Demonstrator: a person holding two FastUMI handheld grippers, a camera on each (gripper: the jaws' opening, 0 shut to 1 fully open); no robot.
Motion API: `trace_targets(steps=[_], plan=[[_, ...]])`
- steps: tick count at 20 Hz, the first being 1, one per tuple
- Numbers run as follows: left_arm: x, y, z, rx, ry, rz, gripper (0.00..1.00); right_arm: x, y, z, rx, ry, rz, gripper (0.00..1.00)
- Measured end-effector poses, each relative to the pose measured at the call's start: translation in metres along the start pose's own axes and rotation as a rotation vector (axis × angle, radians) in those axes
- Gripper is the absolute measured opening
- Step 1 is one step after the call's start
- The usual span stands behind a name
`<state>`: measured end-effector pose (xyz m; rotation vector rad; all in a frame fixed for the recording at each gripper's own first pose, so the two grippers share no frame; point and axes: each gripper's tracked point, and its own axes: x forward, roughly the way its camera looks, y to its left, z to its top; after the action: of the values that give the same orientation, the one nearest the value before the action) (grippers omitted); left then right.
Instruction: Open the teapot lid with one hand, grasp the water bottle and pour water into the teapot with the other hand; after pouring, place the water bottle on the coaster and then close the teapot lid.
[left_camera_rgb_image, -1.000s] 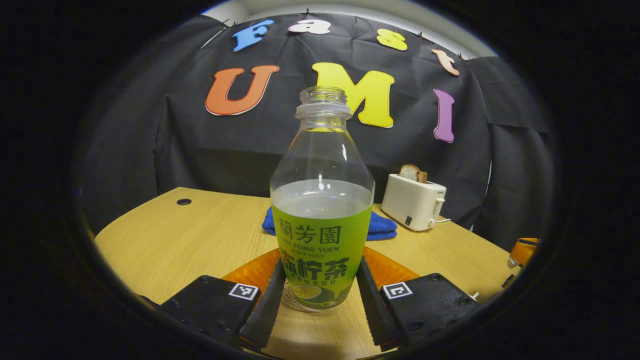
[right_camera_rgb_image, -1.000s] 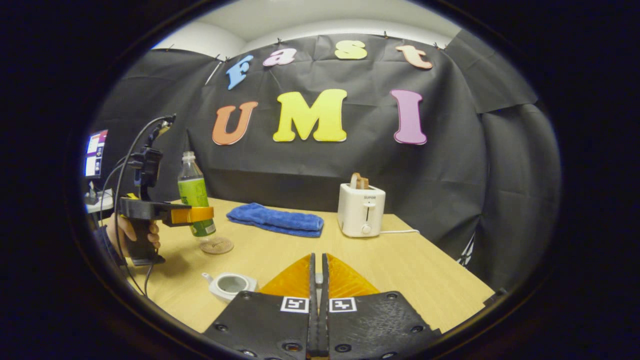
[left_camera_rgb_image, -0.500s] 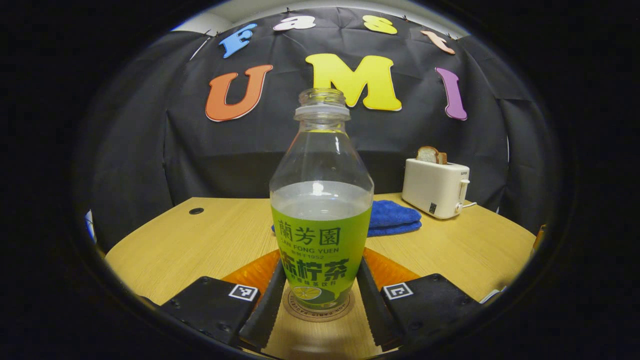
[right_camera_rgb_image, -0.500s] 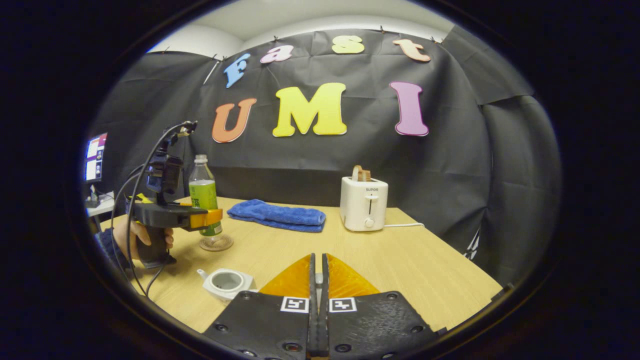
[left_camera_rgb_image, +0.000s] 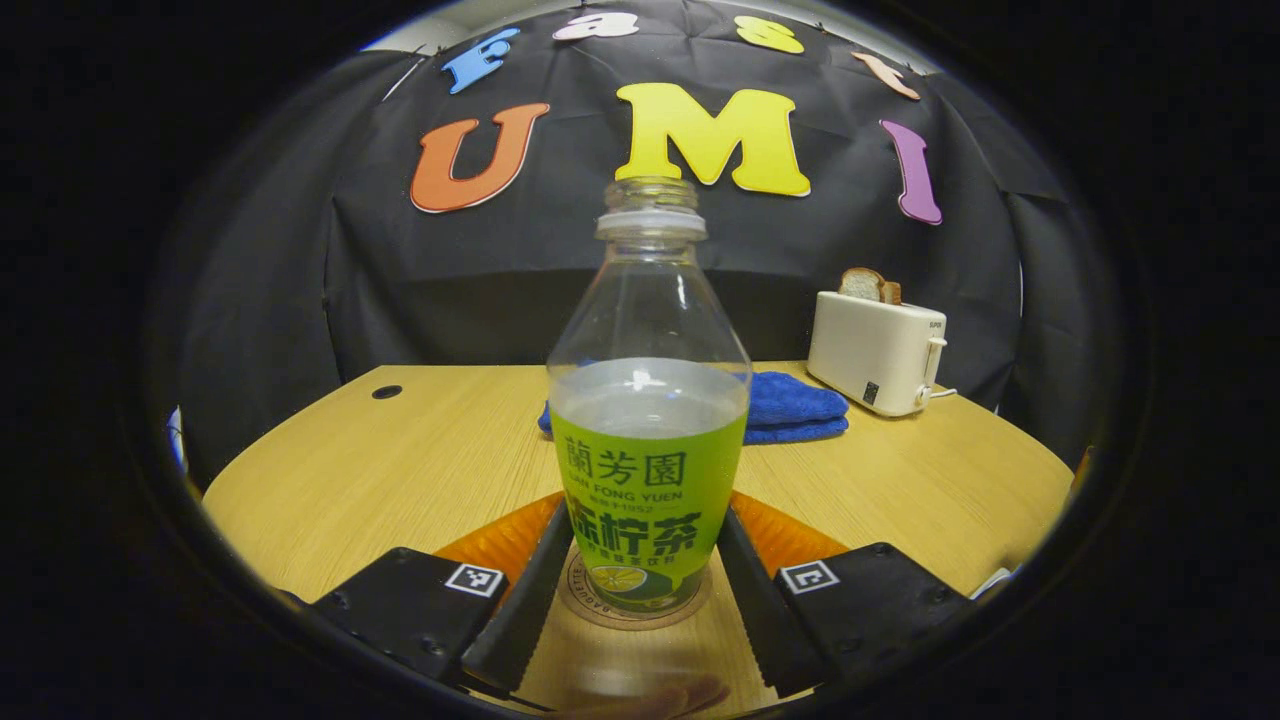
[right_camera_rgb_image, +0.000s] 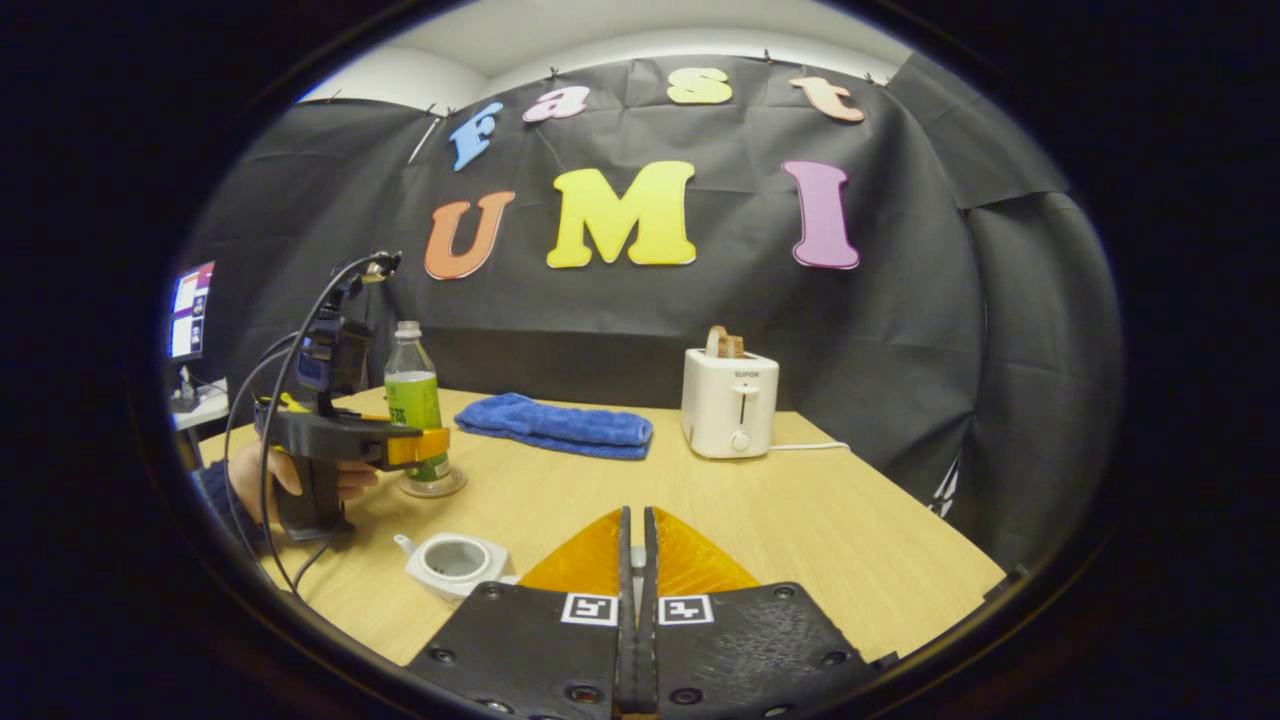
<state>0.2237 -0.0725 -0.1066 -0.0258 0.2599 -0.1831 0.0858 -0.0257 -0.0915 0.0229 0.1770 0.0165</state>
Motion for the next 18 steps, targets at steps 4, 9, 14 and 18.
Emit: trace_targets(steps=[4,9,14,18], plan=[[-0.021,0.003,0.017,0.015,-0.043,0.01,0.9,-0.005,0.006,0.002,-0.011,-0.003,0.002,0.0],[-0.07,0.017,0.038,0.03,-0.119,0.045,0.95,-0.021,0.019,0.019,-0.037,-0.034,0.005,0.0],[-0.133,0.03,0.048,0.009,-0.159,0.074,0.99,-0.043,0.035,0.051,-0.073,-0.091,0.005,0.0],[-0.181,0.034,0.06,0.021,-0.194,0.075,0.99,-0.055,0.059,0.062,-0.092,-0.114,0.044,0.0]])
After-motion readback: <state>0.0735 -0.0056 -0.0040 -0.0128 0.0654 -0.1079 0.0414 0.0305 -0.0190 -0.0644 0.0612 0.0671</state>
